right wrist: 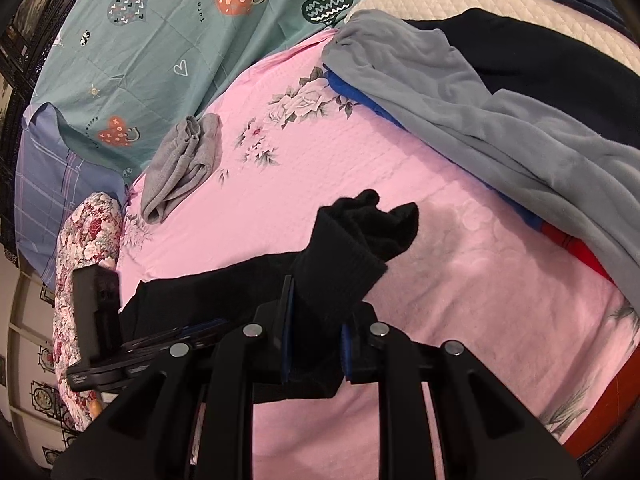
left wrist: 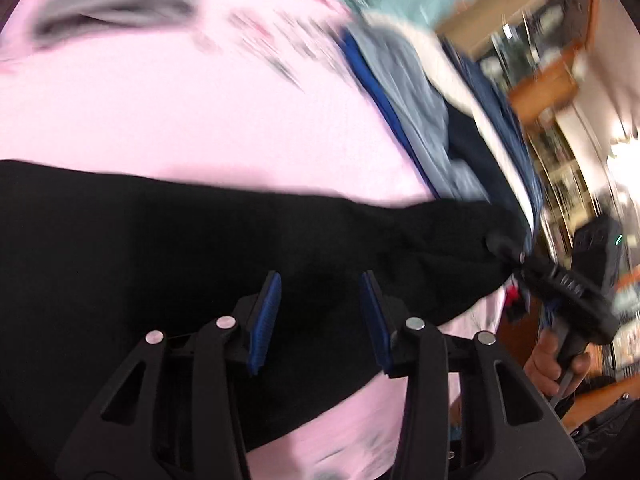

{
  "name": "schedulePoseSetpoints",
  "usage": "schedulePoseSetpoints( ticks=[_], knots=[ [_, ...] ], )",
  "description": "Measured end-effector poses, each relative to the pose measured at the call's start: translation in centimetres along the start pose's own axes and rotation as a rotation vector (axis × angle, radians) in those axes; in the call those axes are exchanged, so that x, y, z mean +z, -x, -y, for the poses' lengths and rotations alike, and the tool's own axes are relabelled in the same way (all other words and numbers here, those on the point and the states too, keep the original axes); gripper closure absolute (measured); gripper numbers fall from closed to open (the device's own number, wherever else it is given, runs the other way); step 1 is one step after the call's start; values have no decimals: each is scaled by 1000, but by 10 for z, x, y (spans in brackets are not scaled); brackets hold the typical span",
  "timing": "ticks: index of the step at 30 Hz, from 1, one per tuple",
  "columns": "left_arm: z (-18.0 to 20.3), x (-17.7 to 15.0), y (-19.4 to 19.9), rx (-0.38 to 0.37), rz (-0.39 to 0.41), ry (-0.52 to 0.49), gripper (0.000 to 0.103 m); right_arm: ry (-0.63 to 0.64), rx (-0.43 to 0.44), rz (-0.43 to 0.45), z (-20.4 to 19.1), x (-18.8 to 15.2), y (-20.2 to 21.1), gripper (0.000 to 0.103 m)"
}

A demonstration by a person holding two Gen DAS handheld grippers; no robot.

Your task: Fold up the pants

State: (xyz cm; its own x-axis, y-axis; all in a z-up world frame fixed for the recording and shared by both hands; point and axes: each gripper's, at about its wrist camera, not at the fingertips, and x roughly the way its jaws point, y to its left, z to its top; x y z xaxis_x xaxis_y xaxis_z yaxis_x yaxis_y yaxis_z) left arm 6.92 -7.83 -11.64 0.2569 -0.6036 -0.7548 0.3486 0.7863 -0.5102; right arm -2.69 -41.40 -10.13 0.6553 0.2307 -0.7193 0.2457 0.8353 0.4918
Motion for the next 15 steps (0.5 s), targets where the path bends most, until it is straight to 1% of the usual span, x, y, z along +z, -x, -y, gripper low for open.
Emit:
schedulePoseSetpoints(
  ticks=[1,2,3,5,7,9,10,11,13,15],
  knots=[
    [-16,0,17,47,38,33,62,1,-12,7,-2,0,2,84],
    [-43,-1,40,133,83,92,62,1,-19,12,-3,0,2,84],
    [-61,-4,55,190,107,128,62,3,-26,14,-5,-1,3,84],
    [-113,-17,93,374,158,225,62,11,-44,11,-9,-1,0,84],
    [-155,-34,119,470,177,309,62,32,-59,2,-19,-1,-6,84],
    [-194,-52,140,487,188,389,62,66,-64,-4,-35,-1,-11,84],
    [-212,-61,144,496,174,425,62,84,-63,-7,-43,-1,-14,84],
    [-228,-69,146,489,166,441,63,114,-61,-14,-56,-1,-19,84],
    [-237,-76,152,422,206,415,63,177,-61,-33,-83,-4,-31,84],
    [-241,-78,153,403,218,402,63,246,-71,-58,-114,-10,-52,84]
  ],
)
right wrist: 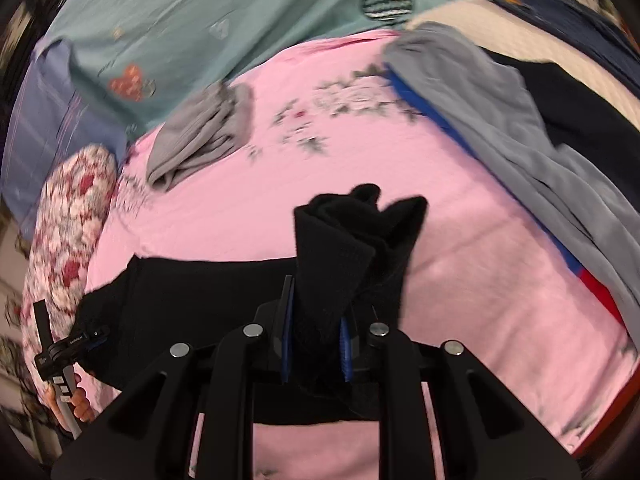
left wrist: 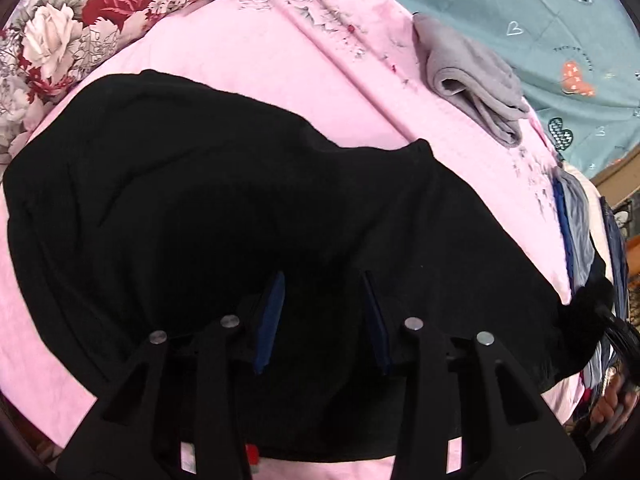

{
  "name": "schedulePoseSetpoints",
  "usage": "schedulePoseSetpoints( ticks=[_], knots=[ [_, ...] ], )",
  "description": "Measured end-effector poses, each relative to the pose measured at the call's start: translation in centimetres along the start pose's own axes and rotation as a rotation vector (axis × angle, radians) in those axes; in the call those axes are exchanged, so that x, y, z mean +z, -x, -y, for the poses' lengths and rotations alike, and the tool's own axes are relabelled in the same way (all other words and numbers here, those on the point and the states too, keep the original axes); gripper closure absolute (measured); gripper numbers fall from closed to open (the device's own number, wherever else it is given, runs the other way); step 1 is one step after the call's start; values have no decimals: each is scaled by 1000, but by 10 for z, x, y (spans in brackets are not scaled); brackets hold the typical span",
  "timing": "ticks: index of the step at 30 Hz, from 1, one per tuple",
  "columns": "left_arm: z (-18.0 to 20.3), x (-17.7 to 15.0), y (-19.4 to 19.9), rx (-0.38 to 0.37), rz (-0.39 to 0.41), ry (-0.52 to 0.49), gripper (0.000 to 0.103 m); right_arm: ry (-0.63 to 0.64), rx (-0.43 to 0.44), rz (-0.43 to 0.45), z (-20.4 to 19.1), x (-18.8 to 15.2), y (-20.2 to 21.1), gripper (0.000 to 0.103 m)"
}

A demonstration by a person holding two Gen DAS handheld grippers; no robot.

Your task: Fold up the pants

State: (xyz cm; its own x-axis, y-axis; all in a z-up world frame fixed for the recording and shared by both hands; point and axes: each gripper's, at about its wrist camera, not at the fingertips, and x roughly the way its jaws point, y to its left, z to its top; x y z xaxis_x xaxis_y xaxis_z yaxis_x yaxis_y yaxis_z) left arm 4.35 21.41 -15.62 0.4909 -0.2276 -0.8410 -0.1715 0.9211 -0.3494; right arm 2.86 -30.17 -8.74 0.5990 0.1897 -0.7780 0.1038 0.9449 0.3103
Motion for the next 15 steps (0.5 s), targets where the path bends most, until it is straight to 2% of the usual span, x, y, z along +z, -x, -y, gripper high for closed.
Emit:
schedulePoseSetpoints(
  ticks=[4,9,12,15],
  knots=[
    [3,0,-7,3,10,-35,63,98,31,-91,-66,0,-41,84],
    [4,-5,-7,-44,50,-48,63,348,102,-137,-177,-23,-73,84],
    [-1,-10,-6,-74,74,-51,63,436,109,-200,-220,-44,-104,84],
    [-5,-11,-6,-99,84,-52,63,476,119,-267,-245,-63,-128,84]
  ],
)
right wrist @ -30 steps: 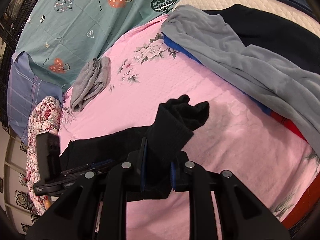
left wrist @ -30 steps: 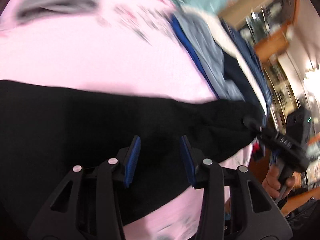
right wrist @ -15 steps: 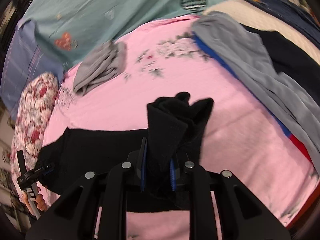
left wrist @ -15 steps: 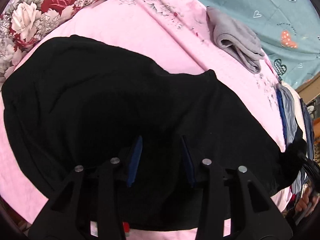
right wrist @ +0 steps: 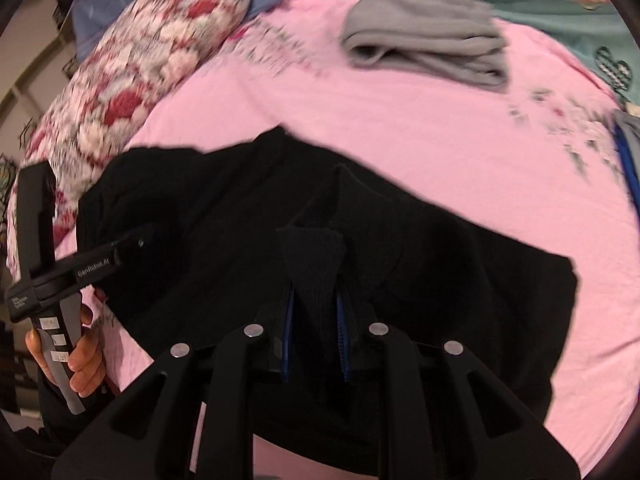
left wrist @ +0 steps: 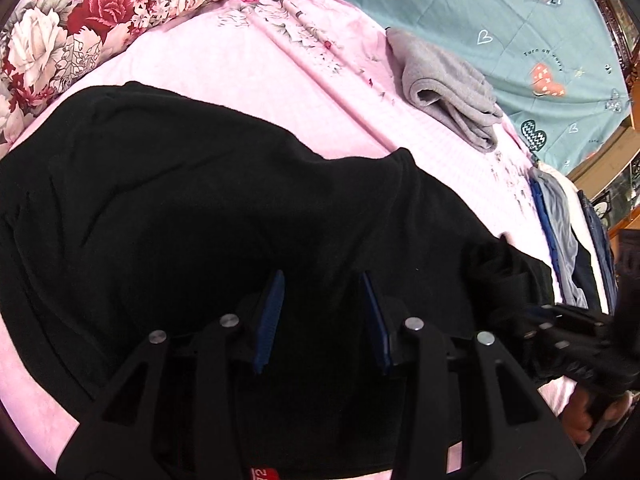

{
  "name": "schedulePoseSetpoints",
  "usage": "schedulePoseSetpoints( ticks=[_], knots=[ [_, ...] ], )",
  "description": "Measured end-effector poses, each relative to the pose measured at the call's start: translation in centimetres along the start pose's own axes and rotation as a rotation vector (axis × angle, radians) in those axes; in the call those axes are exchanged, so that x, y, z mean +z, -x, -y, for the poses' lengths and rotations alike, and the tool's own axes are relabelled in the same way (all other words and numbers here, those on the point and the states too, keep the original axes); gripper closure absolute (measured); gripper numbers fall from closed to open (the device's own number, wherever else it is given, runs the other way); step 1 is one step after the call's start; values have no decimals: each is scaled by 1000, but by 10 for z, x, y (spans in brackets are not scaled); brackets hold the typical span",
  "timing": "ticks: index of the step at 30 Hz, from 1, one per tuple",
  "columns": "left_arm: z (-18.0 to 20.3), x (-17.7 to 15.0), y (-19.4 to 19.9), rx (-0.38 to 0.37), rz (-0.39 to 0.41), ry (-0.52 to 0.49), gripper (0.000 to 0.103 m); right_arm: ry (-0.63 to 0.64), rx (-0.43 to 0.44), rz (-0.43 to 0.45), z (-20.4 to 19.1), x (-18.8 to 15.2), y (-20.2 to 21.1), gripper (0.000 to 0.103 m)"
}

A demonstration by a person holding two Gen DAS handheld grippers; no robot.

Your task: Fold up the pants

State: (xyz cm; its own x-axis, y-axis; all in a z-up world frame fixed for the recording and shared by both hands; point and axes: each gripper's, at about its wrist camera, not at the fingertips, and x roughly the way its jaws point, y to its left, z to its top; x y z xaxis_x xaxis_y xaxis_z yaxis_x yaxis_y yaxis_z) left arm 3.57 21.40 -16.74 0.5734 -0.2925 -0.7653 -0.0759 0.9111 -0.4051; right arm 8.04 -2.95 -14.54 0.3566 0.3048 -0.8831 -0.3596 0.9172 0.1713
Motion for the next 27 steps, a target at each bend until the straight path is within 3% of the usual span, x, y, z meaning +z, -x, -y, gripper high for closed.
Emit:
schedulePoseSetpoints(
  ticks=[3,4,5,8,10,11,12,13,15,18,21,25,26,27],
  knots=[
    [-2,1,1,-17,-2,14,63,22,-6,-48,-8,1,-15,78],
    [-4,1,2,-21,-2,15,62,24,9,-51,-10,0,-15,66],
    [-4,0,3,-23,-3,15,62,17,38,-61,-12,1,-11,60],
    [-2,0,2,-24,-2,16,62,-34,156,-33,-7,8,13,60],
    [-2,0,2,-25,-2,17,62,-70,145,35,1,16,29,60],
    [-2,1,2,-24,-2,16,62,-82,82,78,6,21,34,63],
    [-2,1,2,-24,-2,16,62,-92,7,103,12,25,34,82],
    [-3,0,2,-24,-2,16,62,-105,-42,103,18,29,28,90],
    [-1,0,1,-23,-2,15,62,-129,-8,54,27,32,11,97],
    [-1,1,1,-23,-7,17,62,-130,-2,-25,27,32,-24,98],
    [-3,2,3,-36,-9,7,61,-107,-6,-19,24,30,-26,101],
    [-9,1,9,-90,0,41,61,-141,158,28,35,22,15,90],
    [-11,0,12,-104,-5,50,61,-137,169,61,39,16,28,81],
    [-14,-1,19,-123,-25,66,61,-129,158,111,42,7,46,57]
  ],
)
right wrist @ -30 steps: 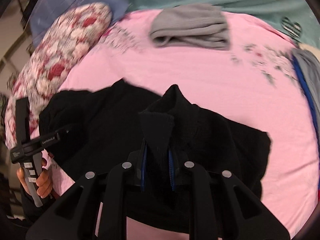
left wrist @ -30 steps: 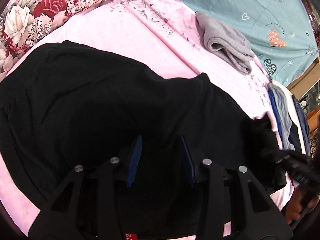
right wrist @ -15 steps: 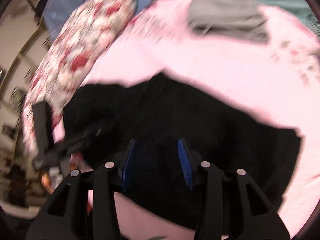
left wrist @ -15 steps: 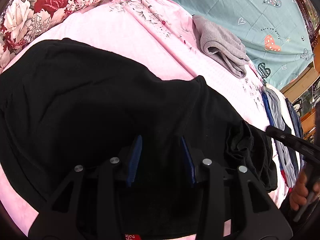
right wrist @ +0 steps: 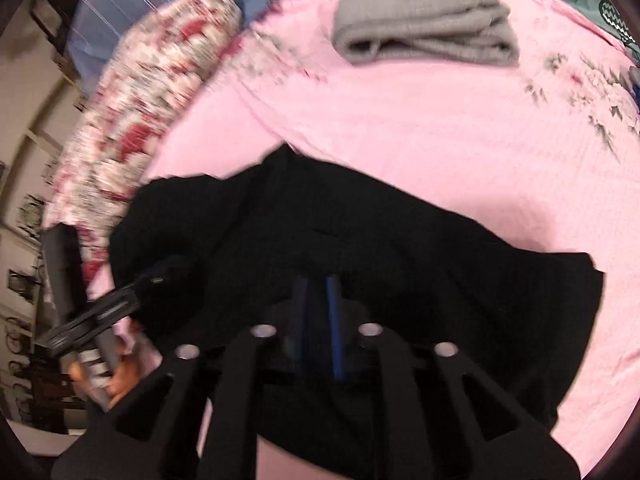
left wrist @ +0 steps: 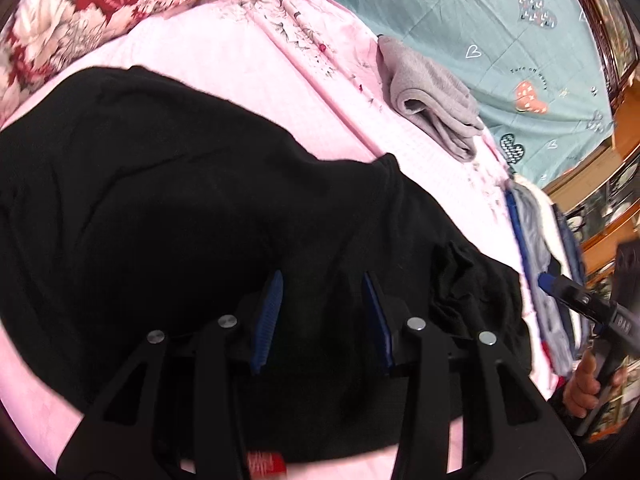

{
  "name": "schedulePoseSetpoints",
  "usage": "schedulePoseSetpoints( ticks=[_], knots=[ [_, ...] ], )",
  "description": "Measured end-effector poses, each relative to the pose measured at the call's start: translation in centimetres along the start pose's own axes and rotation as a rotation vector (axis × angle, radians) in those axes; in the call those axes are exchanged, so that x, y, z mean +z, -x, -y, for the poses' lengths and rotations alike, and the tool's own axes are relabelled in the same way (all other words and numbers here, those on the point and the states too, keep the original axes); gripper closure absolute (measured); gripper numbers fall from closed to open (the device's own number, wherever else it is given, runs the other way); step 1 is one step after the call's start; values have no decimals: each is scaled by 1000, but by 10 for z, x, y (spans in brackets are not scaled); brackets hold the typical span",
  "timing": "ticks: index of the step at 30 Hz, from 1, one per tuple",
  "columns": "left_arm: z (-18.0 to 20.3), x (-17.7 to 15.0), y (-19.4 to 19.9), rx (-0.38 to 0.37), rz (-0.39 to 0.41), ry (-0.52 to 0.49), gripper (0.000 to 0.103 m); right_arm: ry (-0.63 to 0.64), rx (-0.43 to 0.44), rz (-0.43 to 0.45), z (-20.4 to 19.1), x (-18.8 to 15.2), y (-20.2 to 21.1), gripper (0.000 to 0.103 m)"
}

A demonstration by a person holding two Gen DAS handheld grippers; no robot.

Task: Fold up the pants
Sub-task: 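Open both tools to release the folded black sweatpants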

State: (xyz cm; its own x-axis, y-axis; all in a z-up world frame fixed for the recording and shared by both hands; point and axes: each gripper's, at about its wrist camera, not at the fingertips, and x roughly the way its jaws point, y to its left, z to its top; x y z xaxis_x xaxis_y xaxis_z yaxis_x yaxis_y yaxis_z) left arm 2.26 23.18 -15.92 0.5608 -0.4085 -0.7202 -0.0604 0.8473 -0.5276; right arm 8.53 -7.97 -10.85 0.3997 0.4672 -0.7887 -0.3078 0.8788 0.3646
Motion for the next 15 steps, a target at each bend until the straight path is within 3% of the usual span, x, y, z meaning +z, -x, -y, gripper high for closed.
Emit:
schedulePoseSetpoints(
  ticks=[1,3,5,7,10,12,15],
  knots=[
    [-1,0,5,-8,-8,12,58,18,-17,63,2,-8,22,46],
    [-7,-1,26,-37,6,61,50,20,-31,116,10,-23,48,45],
    [-14,-1,53,-17,61,106,32,-51,-19,138,31,-41,68,38],
    [-28,0,88,71,133,180,28,-143,4,149,59,-60,81,35],
    [-55,0,116,155,181,312,21,-228,16,149,87,-81,89,35],
    [-78,-2,120,195,162,408,21,-252,23,157,99,-89,90,35],
    [-100,-5,106,166,104,500,21,-263,42,159,109,-101,95,35]
  ],
)
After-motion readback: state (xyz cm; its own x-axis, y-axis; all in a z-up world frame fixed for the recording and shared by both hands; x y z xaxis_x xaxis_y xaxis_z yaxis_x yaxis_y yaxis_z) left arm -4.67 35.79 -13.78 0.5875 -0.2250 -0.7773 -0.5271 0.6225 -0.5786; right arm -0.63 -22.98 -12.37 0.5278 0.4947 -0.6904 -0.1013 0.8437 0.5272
